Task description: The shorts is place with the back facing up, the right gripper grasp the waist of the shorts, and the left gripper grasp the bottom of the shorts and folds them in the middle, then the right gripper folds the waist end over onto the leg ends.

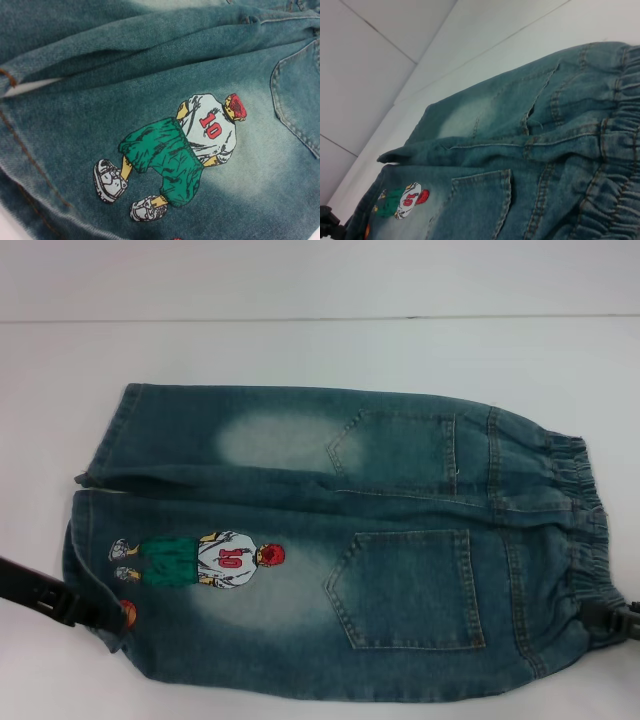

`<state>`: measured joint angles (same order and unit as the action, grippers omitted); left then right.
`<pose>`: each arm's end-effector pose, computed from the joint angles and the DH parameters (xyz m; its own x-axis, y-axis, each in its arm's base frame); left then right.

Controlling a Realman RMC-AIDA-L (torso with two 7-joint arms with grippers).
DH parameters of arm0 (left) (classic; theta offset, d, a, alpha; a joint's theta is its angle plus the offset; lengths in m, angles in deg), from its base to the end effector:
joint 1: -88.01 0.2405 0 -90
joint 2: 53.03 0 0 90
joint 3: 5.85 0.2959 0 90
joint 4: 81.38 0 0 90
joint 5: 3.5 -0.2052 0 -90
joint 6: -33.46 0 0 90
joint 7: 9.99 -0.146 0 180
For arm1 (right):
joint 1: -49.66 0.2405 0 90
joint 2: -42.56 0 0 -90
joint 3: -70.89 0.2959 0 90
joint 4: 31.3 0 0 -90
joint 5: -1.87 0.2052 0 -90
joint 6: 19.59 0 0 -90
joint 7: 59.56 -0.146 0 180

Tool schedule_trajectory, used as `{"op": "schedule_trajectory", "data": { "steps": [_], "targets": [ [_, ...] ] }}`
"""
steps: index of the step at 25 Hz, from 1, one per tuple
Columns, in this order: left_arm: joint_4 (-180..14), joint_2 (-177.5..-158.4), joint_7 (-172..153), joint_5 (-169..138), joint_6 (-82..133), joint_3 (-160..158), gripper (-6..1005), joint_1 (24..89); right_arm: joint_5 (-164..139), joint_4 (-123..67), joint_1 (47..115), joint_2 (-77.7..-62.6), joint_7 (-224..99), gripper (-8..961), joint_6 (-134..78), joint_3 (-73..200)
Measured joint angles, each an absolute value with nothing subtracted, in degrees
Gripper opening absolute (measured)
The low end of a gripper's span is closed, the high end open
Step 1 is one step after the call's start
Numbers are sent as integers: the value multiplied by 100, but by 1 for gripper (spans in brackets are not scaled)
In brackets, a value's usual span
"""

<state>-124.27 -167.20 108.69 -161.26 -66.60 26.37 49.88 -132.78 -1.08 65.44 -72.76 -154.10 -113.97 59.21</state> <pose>-0.3327 0.3365 0.0210 0.4903 0.8670 -0.0892 0.8604 -0.4978 -0.1094 0.4151 0.2246 0.0095 0.2700 -0.7775 -0.5680 -0.9368 -0.3485 0.0318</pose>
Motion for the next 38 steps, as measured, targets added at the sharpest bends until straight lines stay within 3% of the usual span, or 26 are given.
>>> {"op": "schedule_trajectory", "data": {
  "steps": [12, 17, 37, 38],
  "targets": [
    [-12420, -16720, 10858, -16126, -6638, 2640, 31, 4961, -13277, -107, 6460, -7283, -15377, 791, -11483, 5947],
    [-12417, -16724, 10869, -16126, -6637, 2640, 31, 4957, -13245, -102, 6476, -7276, -15408, 720, -11381, 5960],
    [-12275, -16724, 10849, -16126, -6595, 2640, 30, 4907, -13264, -98, 6542, -7266, -15413, 49, -11238, 5961],
    [-12274, -16725, 10842, -16126, -6597, 2640, 30, 4907, -13260, -98, 6540, -7266, -15414, 48, -11231, 5962]
  ]
}}
